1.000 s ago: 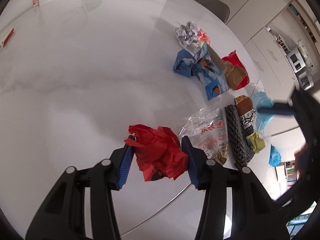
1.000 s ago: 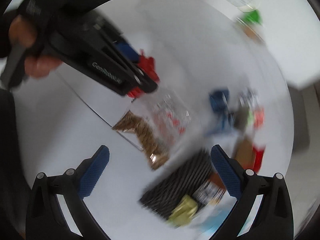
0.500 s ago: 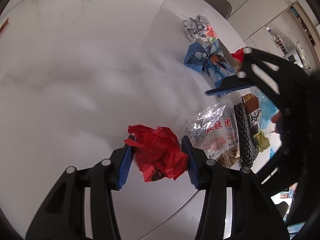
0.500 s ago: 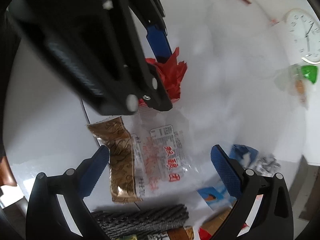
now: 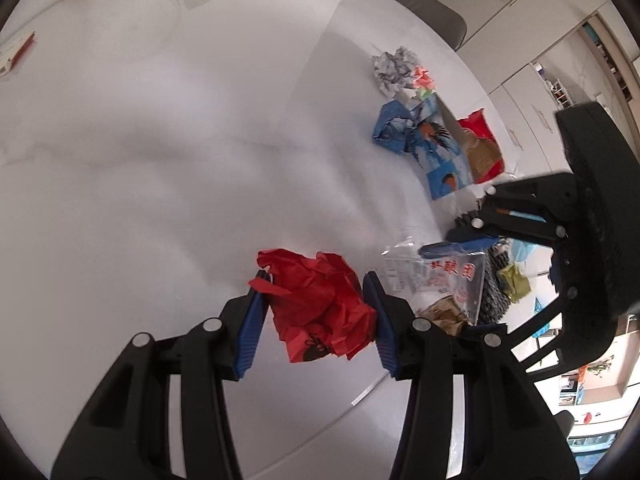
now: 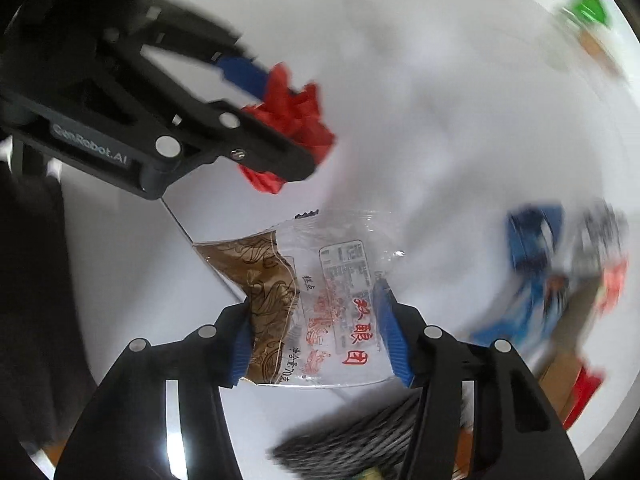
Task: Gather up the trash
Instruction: 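Carry the red bag and snack bag to the wastebasket and release both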
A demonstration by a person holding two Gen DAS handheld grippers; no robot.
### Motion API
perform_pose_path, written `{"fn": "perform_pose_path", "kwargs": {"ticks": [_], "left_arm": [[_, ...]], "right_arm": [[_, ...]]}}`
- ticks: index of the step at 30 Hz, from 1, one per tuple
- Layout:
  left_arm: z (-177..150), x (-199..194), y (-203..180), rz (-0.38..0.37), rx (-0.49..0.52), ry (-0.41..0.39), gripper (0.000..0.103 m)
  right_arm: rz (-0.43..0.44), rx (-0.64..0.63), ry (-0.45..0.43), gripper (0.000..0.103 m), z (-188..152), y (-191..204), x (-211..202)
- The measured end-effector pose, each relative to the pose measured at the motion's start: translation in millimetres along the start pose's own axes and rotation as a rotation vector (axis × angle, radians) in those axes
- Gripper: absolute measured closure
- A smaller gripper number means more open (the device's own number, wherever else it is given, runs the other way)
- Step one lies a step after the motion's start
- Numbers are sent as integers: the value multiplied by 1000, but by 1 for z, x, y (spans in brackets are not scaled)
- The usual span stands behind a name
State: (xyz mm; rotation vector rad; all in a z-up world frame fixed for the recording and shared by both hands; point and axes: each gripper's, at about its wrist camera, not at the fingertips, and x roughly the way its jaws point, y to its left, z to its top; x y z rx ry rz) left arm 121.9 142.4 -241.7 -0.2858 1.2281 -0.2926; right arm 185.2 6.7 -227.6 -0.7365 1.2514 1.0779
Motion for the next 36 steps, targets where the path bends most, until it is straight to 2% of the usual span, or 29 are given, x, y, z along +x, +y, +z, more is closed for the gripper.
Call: {"fn": "perform_pose_path", "kwargs": {"ticks": [3, 6, 9, 12, 15, 16, 18, 19, 24, 28, 30, 32, 33, 36], "left_arm": [[-7, -17, -14, 7, 42, -15, 56], [-18, -33, -36, -1, 101, -18, 56], [-32, -43, -68, -25, 174, -5, 56], [-50, -48, -108, -63, 261, 18, 56], [-74, -49, -149, -112, 352, 48, 56], [-80, -47, -163, -124, 382, 57, 56], [-96, -44, -195, -145, 458, 76, 56], [-102, -44, -206, -149, 486, 82, 56], [-137, -41, -273, -197, 631, 121, 56], [-157, -38, -301, -207, 679, 159, 56], [-167, -36, -312, -194, 714, 173, 56], [-179, -34, -324, -188, 751, 182, 55], [-183, -33, -328, -185, 768, 186, 54], [-197, -29, -342, -176, 820, 196, 51]], "right_arm": [[-6, 169, -117, 48, -23, 9, -31], [-2, 366, -250, 48, -62, 25, -67], [-20, 603, -368, 48, -119, 47, -98], [-57, 789, -425, 47, -176, 79, -115], [-114, 1020, -463, 47, -251, 111, -123], [-128, 1067, -463, 47, -263, 131, -117], [-184, 1192, -433, 46, -316, 160, -109], [-203, 1231, -415, 46, -328, 173, -103], [-275, 1436, -296, 45, -404, 209, -59], [-276, 1555, -243, 42, -440, 221, -21], [-273, 1599, -217, 32, -453, 225, -2], [-243, 1640, -201, 28, -464, 226, 14], [-232, 1659, -196, 22, -468, 226, 19], [-218, 1700, -207, 13, -477, 229, 21]]}}
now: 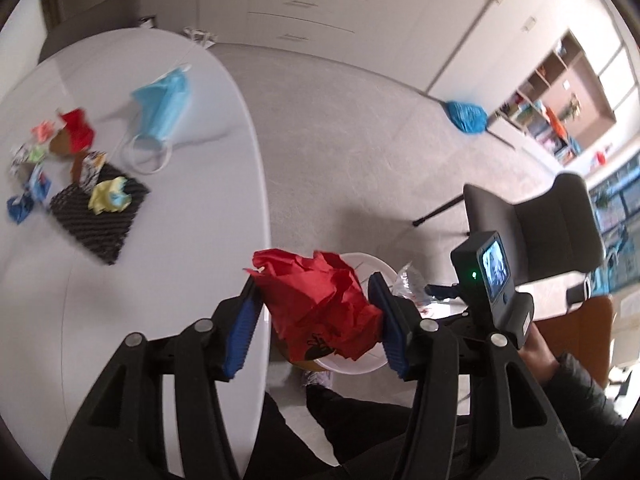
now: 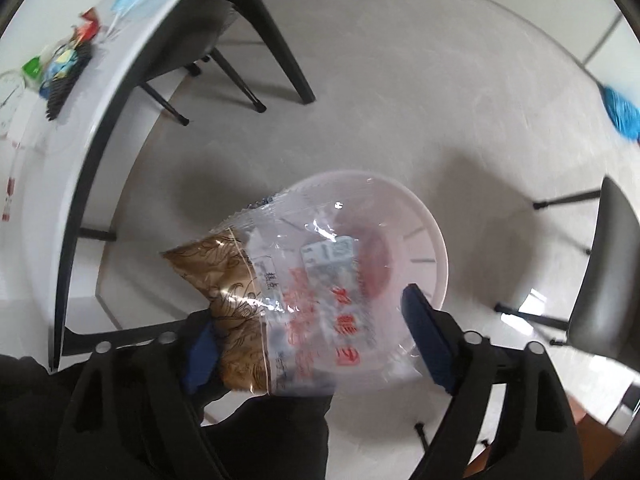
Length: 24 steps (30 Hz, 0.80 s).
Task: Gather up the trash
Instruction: 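Carry the red bag and snack bag to the wastebasket and release both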
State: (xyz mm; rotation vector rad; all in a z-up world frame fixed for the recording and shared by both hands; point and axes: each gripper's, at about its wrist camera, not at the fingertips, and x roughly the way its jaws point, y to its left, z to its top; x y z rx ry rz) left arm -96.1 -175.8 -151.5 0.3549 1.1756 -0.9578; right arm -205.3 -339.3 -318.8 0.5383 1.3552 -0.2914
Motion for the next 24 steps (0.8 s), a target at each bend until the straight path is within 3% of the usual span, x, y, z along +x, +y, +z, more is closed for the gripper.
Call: {"fn": "perform_pose_path", "kwargs": {"ticks": [2, 7, 10, 12, 16, 18, 24], "left_arm": [[1, 7, -11, -9, 24, 18, 51], [4, 27, -33, -39, 63, 64, 50], [4, 39, -49, -65, 87, 97, 48], [4, 45, -61, -80, 123, 111, 41], [3, 48, -82, -103, 194, 102, 14], [3, 45, -90, -119, 224, 87, 8], [4, 38, -95, -107, 237, 68, 8]], "right_arm": [[10, 26, -32, 6, -5, -10, -14], [20, 61, -63, 4, -9, -28, -40], [-46, 84, -80, 4, -10, -44, -59], [-75, 99, -100, 3, -10, -51, -69], [-87, 143, -151, 3, -11, -68, -94], [-81, 156, -177, 3, -12, -73, -103], [-72, 164, -227, 3, -11, -73, -122]]}}
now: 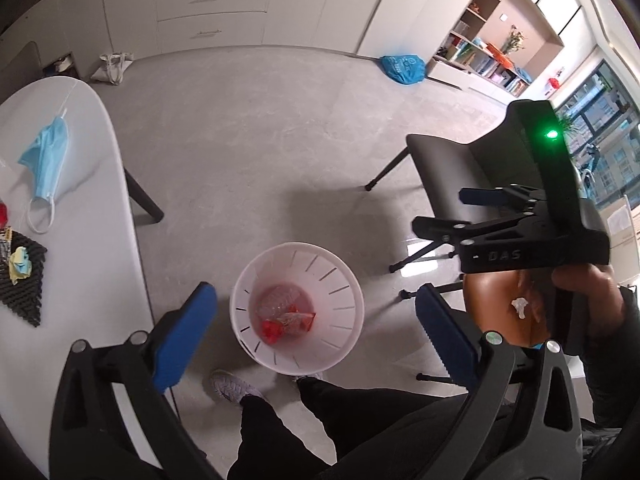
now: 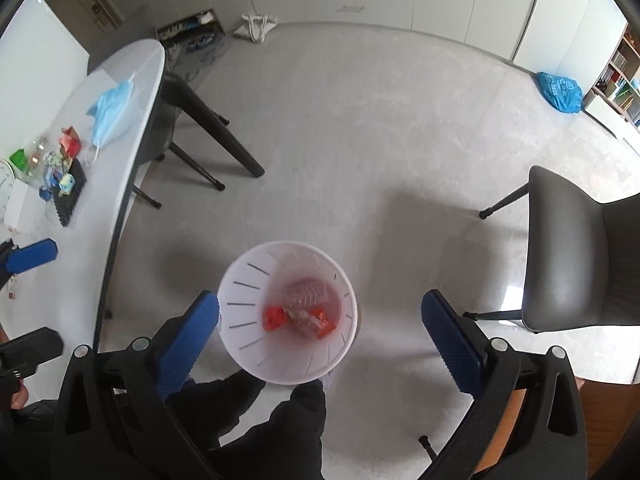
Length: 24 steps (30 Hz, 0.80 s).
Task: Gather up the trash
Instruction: 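Carry the red bag and snack bag to the wastebasket and release both, then grasp the yellow cloth with the right tool while the left tool grasps the brown wrapper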
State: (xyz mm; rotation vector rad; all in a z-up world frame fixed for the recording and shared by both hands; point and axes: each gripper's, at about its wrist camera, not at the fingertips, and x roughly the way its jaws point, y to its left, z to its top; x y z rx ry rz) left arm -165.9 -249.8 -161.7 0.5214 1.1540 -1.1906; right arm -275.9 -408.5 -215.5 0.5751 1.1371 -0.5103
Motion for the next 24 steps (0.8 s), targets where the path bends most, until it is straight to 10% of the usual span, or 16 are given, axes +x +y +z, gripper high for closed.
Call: {"fn": "perform_pose_path", "kwargs": {"ticks": [24], "left_arm": [[-50, -89, 116, 219, -364, -215, 8]], "right_arm": [[155, -234, -120, 3, 33, 138, -32]]}}
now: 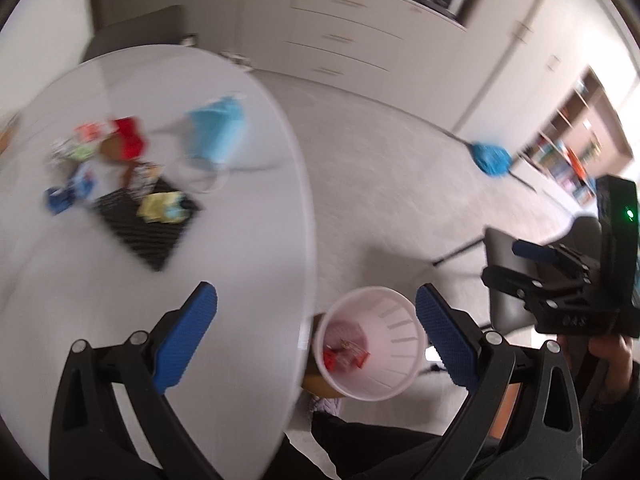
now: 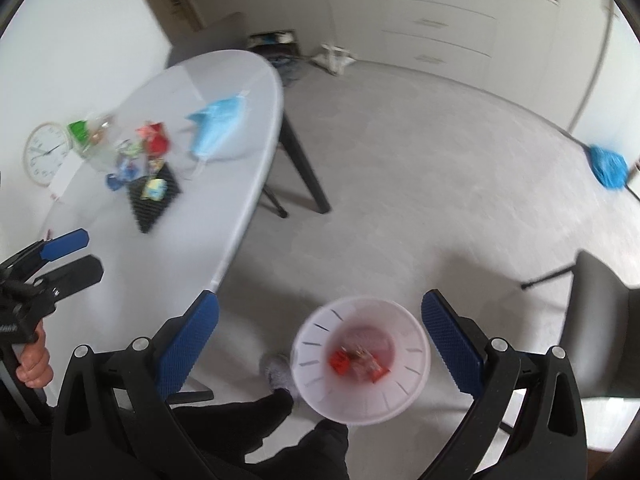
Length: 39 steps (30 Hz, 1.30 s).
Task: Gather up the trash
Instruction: 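Grasp the yellow cloth with the right tool while the left tool grasps the brown wrapper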
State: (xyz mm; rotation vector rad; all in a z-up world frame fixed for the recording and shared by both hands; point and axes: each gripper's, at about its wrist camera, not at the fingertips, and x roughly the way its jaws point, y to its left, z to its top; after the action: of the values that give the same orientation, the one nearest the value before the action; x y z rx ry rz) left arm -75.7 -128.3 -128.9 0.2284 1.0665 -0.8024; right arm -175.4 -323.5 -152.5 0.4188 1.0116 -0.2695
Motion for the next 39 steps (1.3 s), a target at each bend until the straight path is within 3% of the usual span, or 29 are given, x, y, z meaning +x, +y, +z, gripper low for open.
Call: {"fn": "perform_pose_path", "kwargs": {"ticks": [9, 16, 21, 24, 35, 39], "left_arm": [[0, -25, 86, 126, -133, -59, 8], [6, -32, 140, 162, -210, -77, 8], [9, -31, 171, 175, -249, -81, 8], [11, -28, 186, 171, -269, -74, 8], [10, -10, 220, 174, -316, -32, 8], [12, -5, 224, 179, -334, -28, 8]], "right_arm": [[109, -203, -4, 3, 40, 98, 38], [164, -364, -4, 3, 75, 169, 83], [195, -411, 41, 21, 95, 202, 130], [193, -438, 73, 26, 101, 216, 159], [153, -492, 142, 33, 103, 238, 213], [145, -507, 144, 56, 102, 237, 219]]}}
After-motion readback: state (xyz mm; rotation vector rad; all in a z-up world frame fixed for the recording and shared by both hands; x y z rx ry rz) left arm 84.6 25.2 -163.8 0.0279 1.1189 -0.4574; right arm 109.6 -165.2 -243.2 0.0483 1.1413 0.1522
